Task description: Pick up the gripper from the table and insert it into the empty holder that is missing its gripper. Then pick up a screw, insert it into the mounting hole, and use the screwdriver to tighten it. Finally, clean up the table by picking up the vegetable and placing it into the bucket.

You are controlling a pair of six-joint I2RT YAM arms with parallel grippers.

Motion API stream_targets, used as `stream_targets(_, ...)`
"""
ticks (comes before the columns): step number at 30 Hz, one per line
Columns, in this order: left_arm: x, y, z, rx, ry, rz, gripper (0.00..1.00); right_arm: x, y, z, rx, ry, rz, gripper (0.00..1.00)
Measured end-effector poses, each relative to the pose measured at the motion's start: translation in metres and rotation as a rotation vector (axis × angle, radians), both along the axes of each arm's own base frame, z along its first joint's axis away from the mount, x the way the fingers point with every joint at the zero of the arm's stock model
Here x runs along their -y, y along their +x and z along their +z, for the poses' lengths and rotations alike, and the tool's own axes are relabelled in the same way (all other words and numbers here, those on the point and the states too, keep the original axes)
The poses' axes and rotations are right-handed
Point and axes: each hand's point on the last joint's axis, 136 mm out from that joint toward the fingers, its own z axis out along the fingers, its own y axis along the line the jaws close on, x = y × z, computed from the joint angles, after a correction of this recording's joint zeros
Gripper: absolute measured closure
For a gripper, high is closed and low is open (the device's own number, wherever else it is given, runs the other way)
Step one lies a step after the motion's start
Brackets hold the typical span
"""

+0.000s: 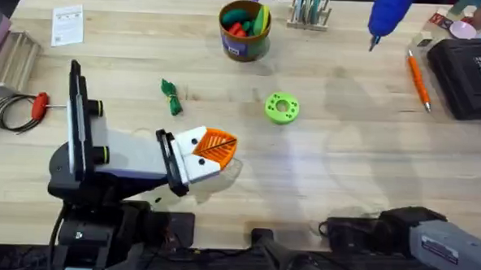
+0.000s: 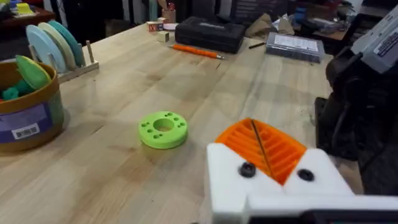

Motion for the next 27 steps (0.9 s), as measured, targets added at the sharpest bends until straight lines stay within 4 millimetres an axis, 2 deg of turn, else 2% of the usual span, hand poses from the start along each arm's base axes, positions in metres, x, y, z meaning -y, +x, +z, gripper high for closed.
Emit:
stream_targets(2,0.000,0.000,0.000,0.000,0.000,0.000,0.995,-0.016,-0.011,0.015,0.034,0.057,0.079,0.978)
stream_targets(7,0.000,0.000,0.000,0.000,0.000,0.000,0.995,-0.032,-0.018,0.026,0.110,0.130,0.161,0.978)
stream_targets(16,0.000,0.000,0.000,0.000,0.000,0.000,0.995,-0.060,-0.024,0.006,0.295,0.313,0.325,0.978)
stream_targets(23,0.000,0.000,0.000,0.000,0.000,0.000,0.995,-0.102,-0.045,-0.019,0.315,0.464,0.491,0.978)
stream_targets(27,0.000,0.000,0.000,0.000,0.000,0.000,0.995,-0.130,-0.055,-0.021,0.320,0.508,0.591,0.978)
